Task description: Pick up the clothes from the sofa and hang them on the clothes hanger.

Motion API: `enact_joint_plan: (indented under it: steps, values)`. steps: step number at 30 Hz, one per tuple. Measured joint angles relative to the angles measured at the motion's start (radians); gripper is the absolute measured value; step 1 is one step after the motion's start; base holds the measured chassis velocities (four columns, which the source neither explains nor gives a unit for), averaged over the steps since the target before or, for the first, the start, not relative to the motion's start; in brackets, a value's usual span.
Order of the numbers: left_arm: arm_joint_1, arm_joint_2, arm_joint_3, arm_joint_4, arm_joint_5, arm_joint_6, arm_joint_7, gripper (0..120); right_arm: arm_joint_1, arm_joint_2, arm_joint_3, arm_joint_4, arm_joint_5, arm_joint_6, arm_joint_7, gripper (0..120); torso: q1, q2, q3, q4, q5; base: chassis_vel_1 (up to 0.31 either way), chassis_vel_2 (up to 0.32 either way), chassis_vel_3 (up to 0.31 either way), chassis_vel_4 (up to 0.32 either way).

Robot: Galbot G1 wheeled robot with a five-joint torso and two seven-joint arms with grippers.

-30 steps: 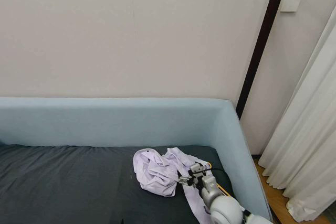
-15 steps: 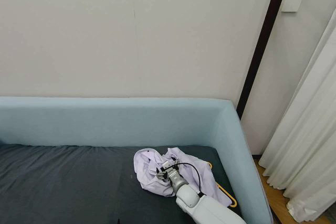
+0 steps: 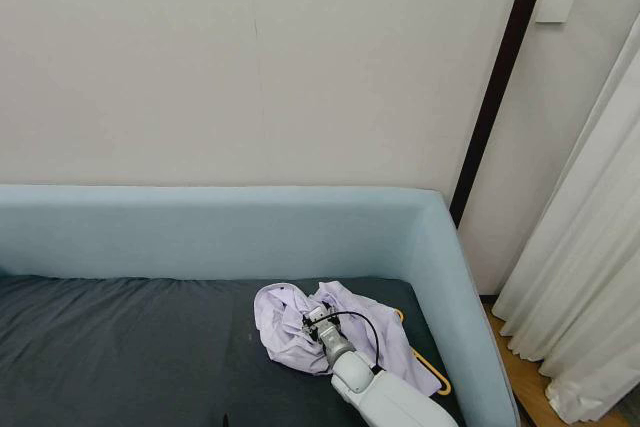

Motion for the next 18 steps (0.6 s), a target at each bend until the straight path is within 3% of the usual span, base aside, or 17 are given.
enact_joint_plan:
  steps: [11,14,18]
  values:
    - [-0.009,0.001,0.002,0.007,-0.003,-0.002,0.000,100,-0.006,-0.011,0.001,0.003,-0.006,0.020,0.015,7,0.000,0.000,0.000,0.0001,0.0001,0.000,0.000,0.000,0.000]
    - [-0.010,0.002,0.003,0.009,-0.003,-0.002,0.000,100,-0.006,-0.010,0.002,0.000,-0.007,0.027,0.016,0,0.000,0.000,0.000,0.0001,0.0000,0.000,0.000,0.000,0.000]
    - [-0.011,0.007,0.004,0.013,-0.006,-0.002,-0.001,100,-0.006,-0.016,0.004,0.007,-0.007,0.041,0.023,0,0.000,0.000,0.000,0.0003,0.0001,0.000,0.000,0.000,0.000]
